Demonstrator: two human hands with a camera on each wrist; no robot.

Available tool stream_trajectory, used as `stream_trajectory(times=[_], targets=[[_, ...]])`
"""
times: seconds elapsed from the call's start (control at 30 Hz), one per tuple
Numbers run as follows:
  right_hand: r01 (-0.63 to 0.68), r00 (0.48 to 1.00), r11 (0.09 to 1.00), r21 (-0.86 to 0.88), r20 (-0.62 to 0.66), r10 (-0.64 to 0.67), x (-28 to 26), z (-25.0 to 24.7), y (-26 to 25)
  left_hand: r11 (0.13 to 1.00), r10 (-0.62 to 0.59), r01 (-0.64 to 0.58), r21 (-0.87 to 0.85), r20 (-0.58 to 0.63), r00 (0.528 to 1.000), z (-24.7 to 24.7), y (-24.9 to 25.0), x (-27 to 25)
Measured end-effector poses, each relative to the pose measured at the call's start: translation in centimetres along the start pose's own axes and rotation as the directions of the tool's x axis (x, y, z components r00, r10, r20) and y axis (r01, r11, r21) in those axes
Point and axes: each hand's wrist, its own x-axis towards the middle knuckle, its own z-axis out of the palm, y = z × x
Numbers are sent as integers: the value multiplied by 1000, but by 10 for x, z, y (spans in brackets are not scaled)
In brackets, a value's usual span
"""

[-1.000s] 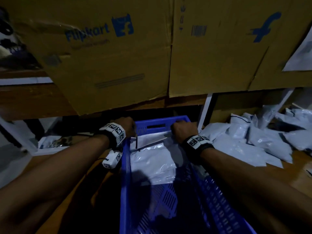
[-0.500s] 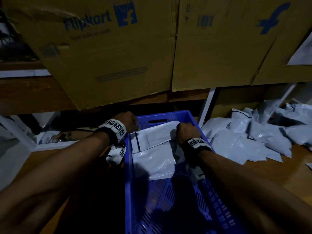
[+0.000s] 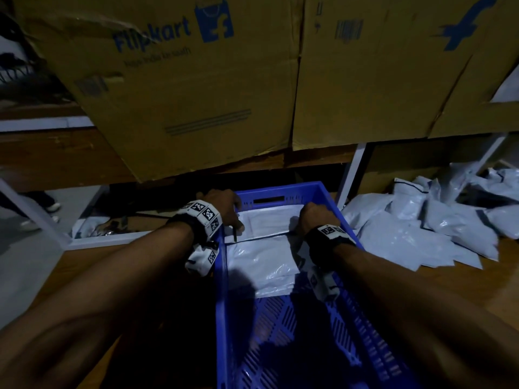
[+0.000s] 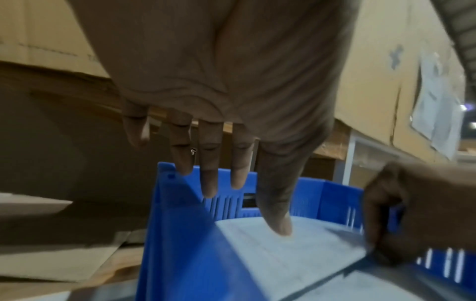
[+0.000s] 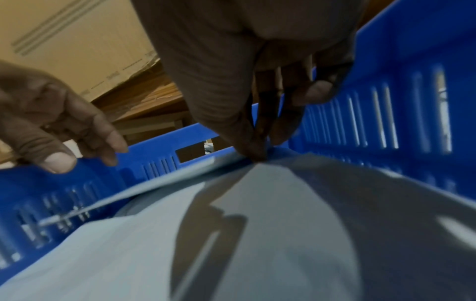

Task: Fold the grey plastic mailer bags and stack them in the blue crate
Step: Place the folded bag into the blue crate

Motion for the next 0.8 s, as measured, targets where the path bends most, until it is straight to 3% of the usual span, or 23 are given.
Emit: stream_trajectory(times=[0.17, 0.47, 0.63, 0.8], targets=[[22, 999, 999, 38, 30, -24, -3, -8, 3, 995, 28, -30, -97, -22, 999, -4, -4, -5], [48, 993, 995, 83, -108, -39, -15, -56, 1, 968, 85, -112, -226, -127, 988, -6, -35, -18], [88, 986, 987, 136, -150, -68, -41, -83, 16, 958, 132, -165, -236, -149, 980, -18, -54, -63], [180, 969, 965, 192, -202, -141, -82, -97, 33, 954, 133, -178, -241, -193, 972, -36, -35, -125]])
